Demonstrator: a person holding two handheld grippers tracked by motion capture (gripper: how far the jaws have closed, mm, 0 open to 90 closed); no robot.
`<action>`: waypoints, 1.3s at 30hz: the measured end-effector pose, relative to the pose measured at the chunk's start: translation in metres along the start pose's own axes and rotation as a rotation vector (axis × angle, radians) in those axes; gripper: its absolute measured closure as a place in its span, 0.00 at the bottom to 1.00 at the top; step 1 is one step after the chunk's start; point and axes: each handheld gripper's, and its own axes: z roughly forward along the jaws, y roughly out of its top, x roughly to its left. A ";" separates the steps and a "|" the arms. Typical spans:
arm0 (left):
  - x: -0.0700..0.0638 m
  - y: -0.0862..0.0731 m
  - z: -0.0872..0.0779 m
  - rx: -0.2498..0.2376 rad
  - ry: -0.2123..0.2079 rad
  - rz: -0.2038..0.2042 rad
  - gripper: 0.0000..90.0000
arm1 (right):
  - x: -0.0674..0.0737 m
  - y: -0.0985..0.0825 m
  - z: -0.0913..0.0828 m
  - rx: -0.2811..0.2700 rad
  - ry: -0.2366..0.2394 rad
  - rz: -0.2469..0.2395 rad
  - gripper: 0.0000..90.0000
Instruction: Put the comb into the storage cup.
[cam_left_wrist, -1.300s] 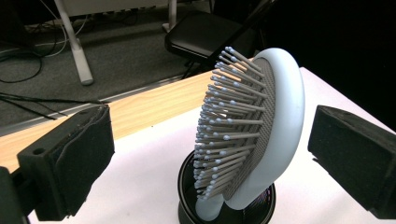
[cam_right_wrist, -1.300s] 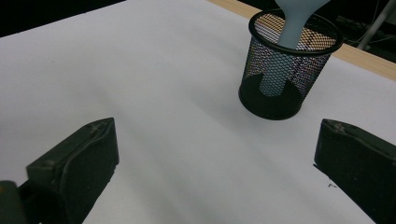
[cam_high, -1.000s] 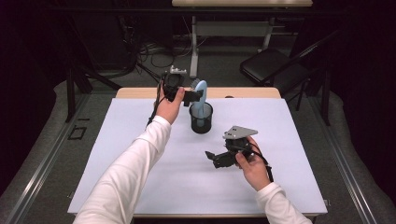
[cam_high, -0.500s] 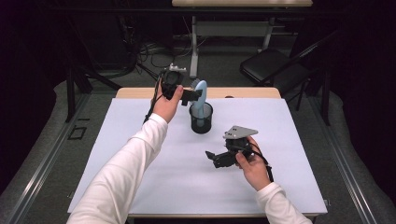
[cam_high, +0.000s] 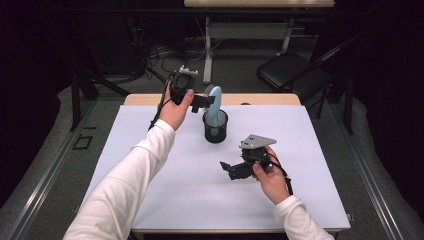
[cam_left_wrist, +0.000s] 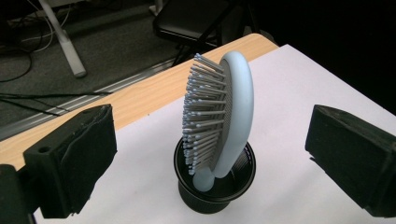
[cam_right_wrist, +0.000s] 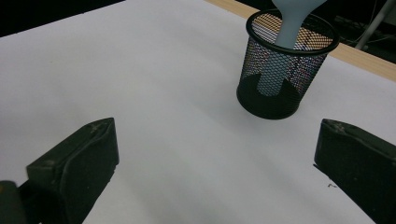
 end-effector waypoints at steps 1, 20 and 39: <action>0.000 0.000 -0.001 0.003 -0.003 0.000 0.03 | 0.000 0.000 0.000 0.000 0.000 0.000 0.00; -0.004 -0.004 -0.015 0.021 -0.019 0.020 0.04 | -0.001 0.000 -0.001 -0.003 -0.003 0.005 0.00; -0.002 -0.018 -0.036 0.008 -0.049 0.017 0.04 | -0.002 0.000 -0.001 0.000 -0.001 0.012 0.00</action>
